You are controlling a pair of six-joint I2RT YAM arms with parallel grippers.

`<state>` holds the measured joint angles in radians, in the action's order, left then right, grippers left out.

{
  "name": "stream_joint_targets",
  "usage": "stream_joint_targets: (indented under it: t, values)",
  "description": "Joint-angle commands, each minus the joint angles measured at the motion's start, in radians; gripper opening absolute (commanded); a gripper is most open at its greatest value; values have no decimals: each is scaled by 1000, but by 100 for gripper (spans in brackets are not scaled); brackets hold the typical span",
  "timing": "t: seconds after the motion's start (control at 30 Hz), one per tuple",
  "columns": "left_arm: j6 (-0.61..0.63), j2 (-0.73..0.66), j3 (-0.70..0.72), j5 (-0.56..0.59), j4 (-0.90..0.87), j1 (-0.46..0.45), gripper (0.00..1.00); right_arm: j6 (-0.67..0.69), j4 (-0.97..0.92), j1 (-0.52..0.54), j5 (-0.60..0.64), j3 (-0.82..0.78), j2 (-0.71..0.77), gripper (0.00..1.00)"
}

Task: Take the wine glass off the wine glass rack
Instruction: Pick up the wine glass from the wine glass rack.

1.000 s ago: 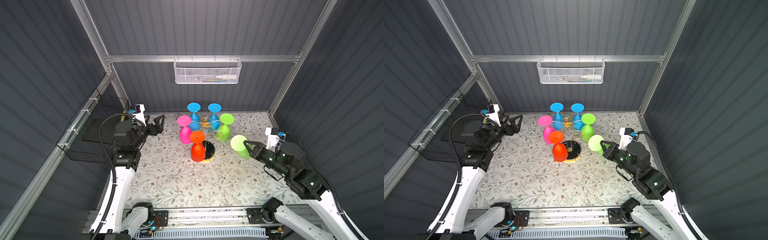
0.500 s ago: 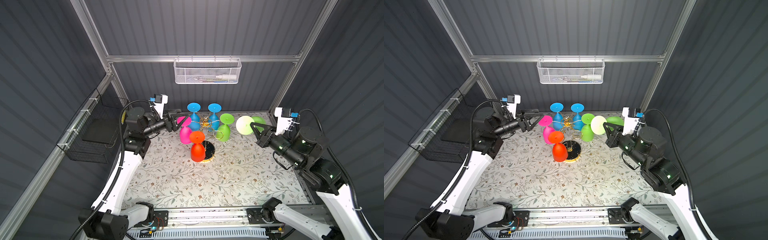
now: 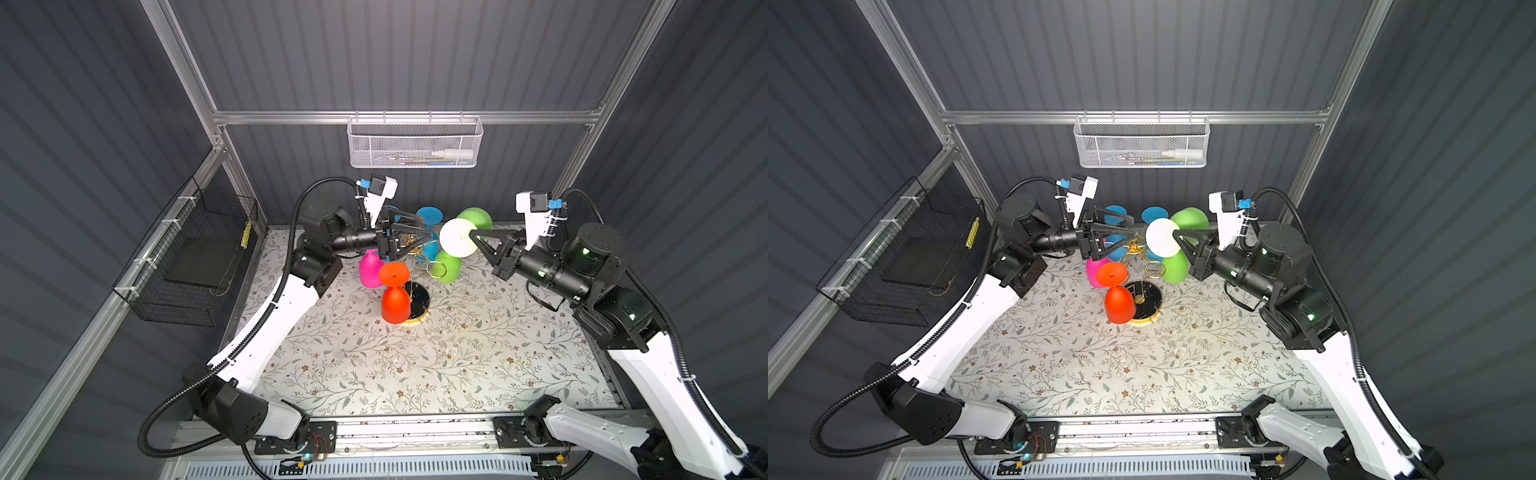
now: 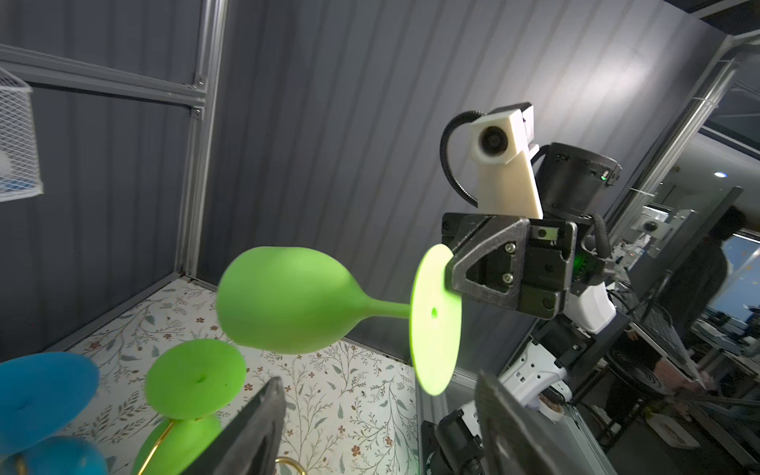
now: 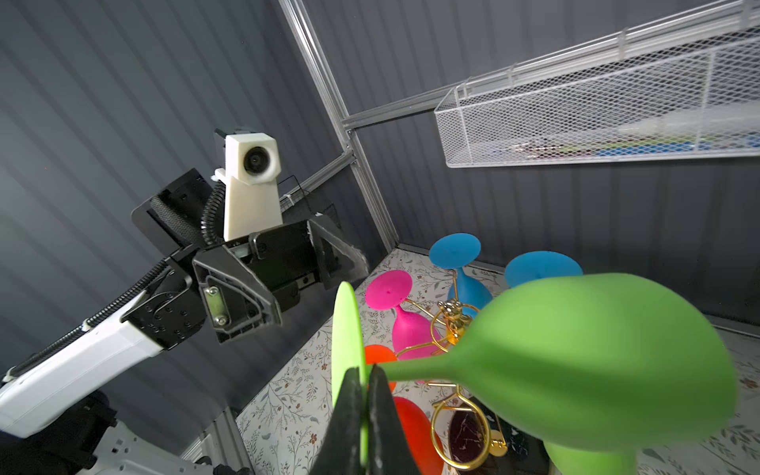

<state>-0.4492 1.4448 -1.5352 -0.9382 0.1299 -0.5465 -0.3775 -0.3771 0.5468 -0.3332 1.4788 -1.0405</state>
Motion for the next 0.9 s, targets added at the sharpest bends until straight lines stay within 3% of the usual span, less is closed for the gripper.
stream_joint_targets:
  t: [0.0,0.4,0.87]
  values:
    - [6,26,-50,-42,20,-27,74,6,69,5,-79,36,-14,0]
    - [-29,88,-91,-95,59,-72,61,-7,107,26,-75,28,-39,0]
    - [-113,86,-65,-136,166,-76,20,-5,106,29,-61,12,-56,0]
